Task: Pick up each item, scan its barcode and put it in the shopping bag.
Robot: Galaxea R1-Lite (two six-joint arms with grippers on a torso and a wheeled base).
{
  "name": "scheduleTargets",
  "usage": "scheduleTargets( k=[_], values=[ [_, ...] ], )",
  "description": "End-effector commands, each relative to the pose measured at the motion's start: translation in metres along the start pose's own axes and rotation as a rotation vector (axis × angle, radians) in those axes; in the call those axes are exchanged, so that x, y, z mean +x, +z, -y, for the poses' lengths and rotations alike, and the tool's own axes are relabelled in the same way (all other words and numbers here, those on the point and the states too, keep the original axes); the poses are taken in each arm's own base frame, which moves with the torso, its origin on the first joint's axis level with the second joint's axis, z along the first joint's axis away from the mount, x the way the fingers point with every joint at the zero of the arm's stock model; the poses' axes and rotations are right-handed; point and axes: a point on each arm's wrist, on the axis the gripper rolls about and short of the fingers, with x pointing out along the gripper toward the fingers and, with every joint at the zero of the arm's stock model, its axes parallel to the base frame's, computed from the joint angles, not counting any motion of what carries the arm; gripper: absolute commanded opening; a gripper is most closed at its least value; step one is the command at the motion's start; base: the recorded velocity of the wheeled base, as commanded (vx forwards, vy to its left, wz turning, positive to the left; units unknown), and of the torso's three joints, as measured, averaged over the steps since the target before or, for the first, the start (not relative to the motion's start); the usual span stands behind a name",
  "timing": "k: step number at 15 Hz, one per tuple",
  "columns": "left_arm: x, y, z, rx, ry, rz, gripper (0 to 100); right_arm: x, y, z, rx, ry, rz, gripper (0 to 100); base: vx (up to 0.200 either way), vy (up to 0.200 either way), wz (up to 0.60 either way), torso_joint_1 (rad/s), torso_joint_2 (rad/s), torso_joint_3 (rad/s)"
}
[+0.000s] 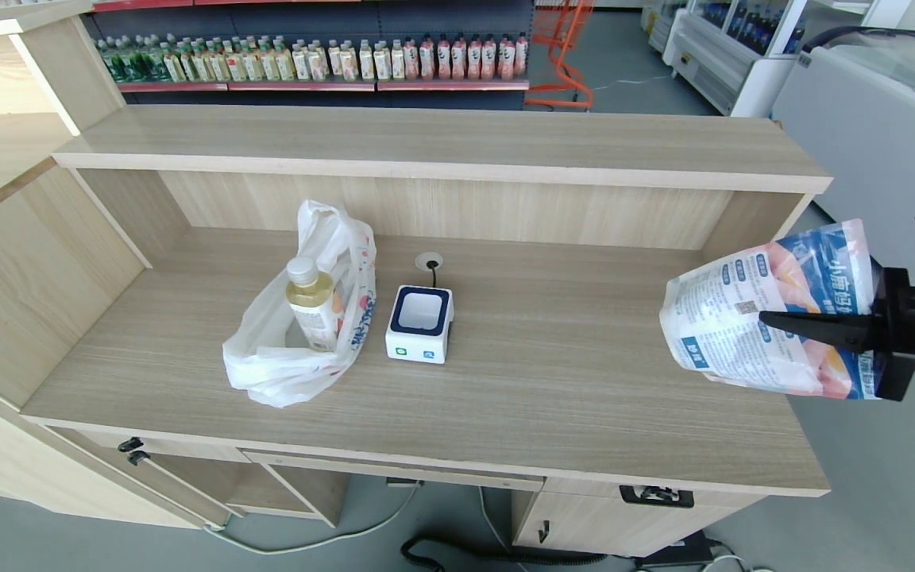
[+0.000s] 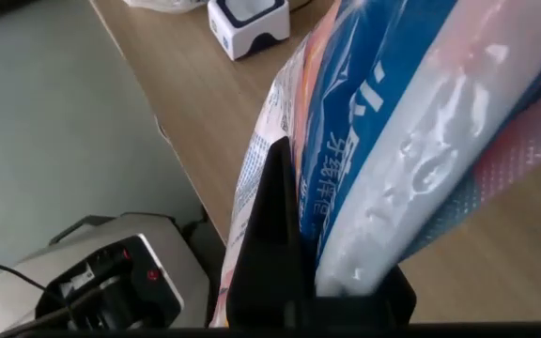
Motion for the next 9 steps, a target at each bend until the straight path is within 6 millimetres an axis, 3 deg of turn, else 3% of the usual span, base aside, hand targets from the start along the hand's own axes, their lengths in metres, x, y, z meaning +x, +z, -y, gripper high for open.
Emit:
scheduleTargets(
  k=[1,2,9],
  values=[
    [0.0,0.0,-0.0001,0.0,0.002,0.0,100,-0.0058,0.003,-0.0057,-0.009,-0.01,0.004,0,0.0,0.0,0.0,0.0,0.0,0.0],
    [0.0,0.0,0.0,0.0,0.001,0.0,100,-0.0077,0.0026,-0.0067,-0.007,-0.015,0.003,0,0.0,0.2,0.0,-0.002,0.0,0.002],
    [0.0,0.0,0.0,0.014,0.001,0.0,100,-0.0067,0.0011,-0.0103,0.006,0.003,0.007,0,0.2,0.2,0.0,0.002,0.0,0.003]
  ],
)
